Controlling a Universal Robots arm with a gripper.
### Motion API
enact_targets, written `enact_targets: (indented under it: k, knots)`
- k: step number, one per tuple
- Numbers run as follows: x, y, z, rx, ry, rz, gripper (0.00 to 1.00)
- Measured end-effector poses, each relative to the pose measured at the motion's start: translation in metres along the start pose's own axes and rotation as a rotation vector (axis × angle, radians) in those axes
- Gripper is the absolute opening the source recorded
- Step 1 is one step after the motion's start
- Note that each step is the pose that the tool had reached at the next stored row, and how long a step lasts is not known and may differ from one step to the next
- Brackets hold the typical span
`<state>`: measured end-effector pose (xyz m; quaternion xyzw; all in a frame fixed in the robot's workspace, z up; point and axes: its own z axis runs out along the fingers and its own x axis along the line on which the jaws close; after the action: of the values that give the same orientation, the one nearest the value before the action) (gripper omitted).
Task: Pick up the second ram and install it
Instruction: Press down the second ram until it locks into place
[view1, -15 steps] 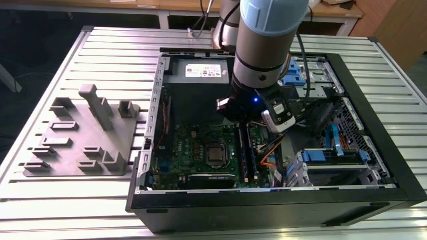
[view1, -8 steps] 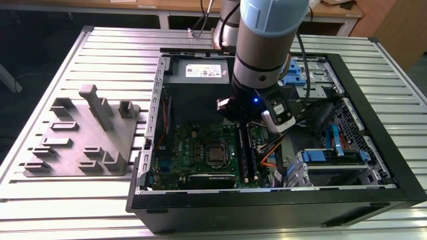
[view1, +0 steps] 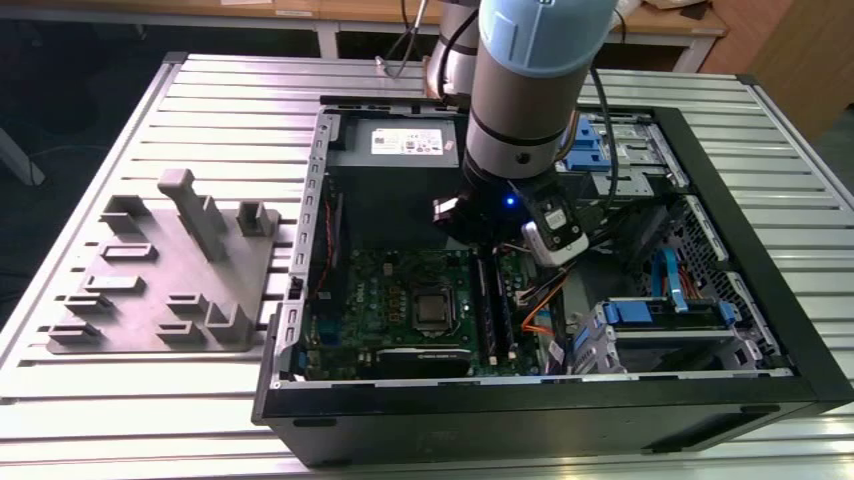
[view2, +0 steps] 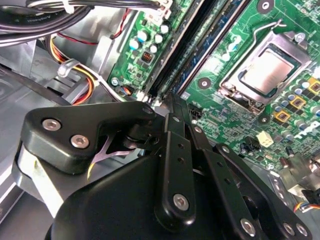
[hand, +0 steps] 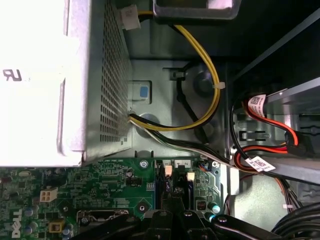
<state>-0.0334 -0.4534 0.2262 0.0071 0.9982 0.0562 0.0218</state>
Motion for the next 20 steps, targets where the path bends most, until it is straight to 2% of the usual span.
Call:
enact_targets:
  k: [20]
  knots:
    - [0.0005,-0.0006,0.0055,0.0000,0.0000,0.000,0.07]
